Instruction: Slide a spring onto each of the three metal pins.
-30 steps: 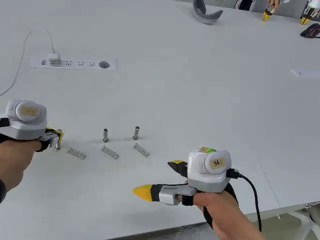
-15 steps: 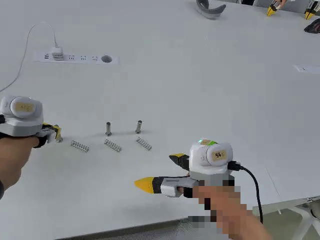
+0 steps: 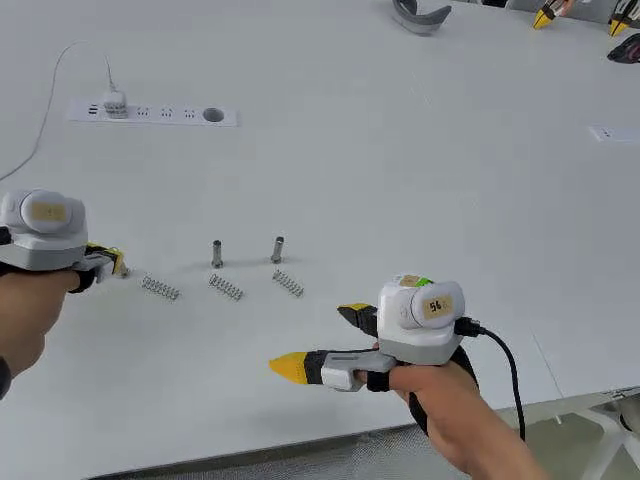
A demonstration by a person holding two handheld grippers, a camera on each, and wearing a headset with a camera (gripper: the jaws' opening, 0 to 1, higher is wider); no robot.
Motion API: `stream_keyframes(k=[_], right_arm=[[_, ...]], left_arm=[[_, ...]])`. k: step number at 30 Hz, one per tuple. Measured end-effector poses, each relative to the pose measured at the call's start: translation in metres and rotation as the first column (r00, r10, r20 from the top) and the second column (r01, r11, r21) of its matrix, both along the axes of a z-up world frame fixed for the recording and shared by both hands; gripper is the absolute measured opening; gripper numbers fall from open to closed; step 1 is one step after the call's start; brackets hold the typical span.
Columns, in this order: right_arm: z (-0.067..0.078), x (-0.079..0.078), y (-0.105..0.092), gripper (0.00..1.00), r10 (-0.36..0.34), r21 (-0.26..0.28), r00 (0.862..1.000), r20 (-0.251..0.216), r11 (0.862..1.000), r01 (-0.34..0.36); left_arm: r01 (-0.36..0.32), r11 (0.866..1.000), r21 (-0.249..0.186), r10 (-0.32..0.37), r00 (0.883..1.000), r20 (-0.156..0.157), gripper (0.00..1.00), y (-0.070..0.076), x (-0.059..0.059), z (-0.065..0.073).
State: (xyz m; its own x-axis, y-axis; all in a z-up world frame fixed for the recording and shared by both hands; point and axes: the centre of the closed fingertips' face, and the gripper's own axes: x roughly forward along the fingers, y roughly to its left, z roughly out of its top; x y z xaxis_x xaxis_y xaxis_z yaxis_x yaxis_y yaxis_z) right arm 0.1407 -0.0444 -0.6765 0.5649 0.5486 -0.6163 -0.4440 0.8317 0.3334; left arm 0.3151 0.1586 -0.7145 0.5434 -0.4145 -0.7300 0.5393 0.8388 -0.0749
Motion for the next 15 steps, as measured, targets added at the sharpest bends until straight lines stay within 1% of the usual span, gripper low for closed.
stream_keyframes(k=[15], right_arm=[[-0.002, 0.000, -0.005, 0.85, -0.016, 0.003, 1.000, -0.003, 1.000, 0.016]], left_arm=[[0.036, 0.999, -0.012, -0.036, 0.999, 0.003, 0.07, -0.023, 0.001, -0.001]])
